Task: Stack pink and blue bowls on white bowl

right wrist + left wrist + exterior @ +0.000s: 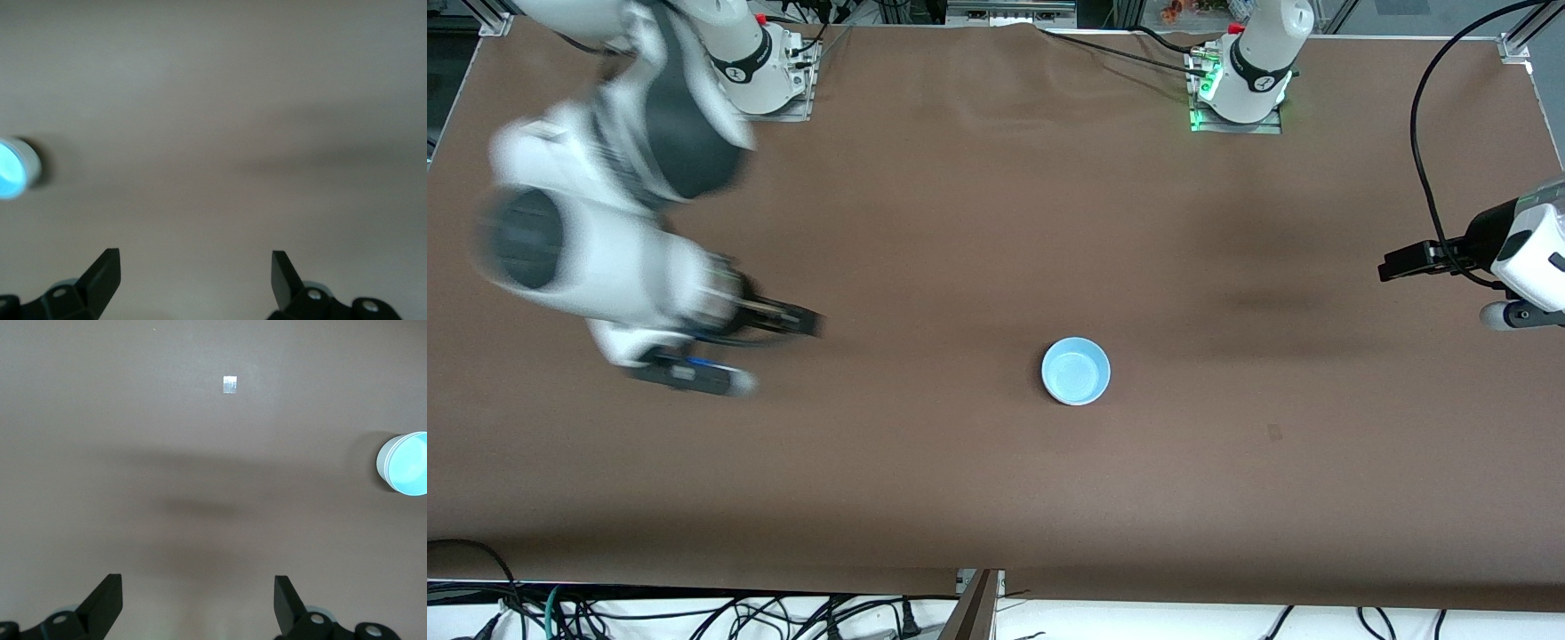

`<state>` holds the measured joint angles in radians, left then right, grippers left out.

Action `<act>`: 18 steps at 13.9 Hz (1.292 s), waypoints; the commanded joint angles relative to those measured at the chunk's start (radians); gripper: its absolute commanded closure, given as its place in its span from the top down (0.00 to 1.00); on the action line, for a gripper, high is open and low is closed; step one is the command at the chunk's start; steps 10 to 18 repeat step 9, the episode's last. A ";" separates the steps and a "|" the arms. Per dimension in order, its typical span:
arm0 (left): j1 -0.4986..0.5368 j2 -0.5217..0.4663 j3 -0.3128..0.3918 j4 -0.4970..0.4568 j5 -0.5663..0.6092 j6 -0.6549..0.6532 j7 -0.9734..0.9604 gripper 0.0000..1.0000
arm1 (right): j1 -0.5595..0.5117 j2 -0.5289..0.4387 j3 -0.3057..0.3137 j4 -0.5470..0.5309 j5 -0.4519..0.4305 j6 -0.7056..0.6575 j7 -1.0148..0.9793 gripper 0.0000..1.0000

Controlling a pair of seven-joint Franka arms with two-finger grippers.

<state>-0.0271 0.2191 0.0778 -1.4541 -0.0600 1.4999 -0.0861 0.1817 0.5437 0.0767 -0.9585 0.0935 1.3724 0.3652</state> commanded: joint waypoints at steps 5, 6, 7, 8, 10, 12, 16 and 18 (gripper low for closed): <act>0.004 0.014 -0.003 0.034 0.009 -0.023 0.022 1.00 | -0.061 -0.450 -0.089 -0.614 -0.086 0.185 -0.353 1.00; 0.003 0.014 -0.003 0.034 0.009 -0.023 0.022 1.00 | -0.059 -0.439 -0.089 -0.593 -0.086 0.183 -0.362 1.00; 0.003 0.014 -0.003 0.034 0.009 -0.023 0.022 1.00 | -0.057 -0.435 -0.089 -0.579 -0.087 0.182 -0.364 1.00; 0.003 0.014 -0.003 0.034 0.009 -0.023 0.022 1.00 | -0.056 -0.435 -0.089 -0.577 -0.089 0.186 -0.362 1.00; 0.003 0.014 -0.003 0.034 0.009 -0.023 0.022 1.00 | -0.053 -0.435 -0.087 -0.574 -0.089 0.183 -0.362 1.00; 0.003 0.014 -0.003 0.034 0.009 -0.023 0.022 1.00 | -0.053 -0.435 -0.087 -0.574 -0.089 0.183 -0.362 1.00; 0.003 0.014 -0.003 0.034 0.009 -0.023 0.022 1.00 | -0.053 -0.435 -0.087 -0.574 -0.089 0.183 -0.362 1.00; 0.003 0.014 -0.003 0.034 0.009 -0.023 0.022 1.00 | -0.053 -0.435 -0.087 -0.574 -0.089 0.183 -0.362 1.00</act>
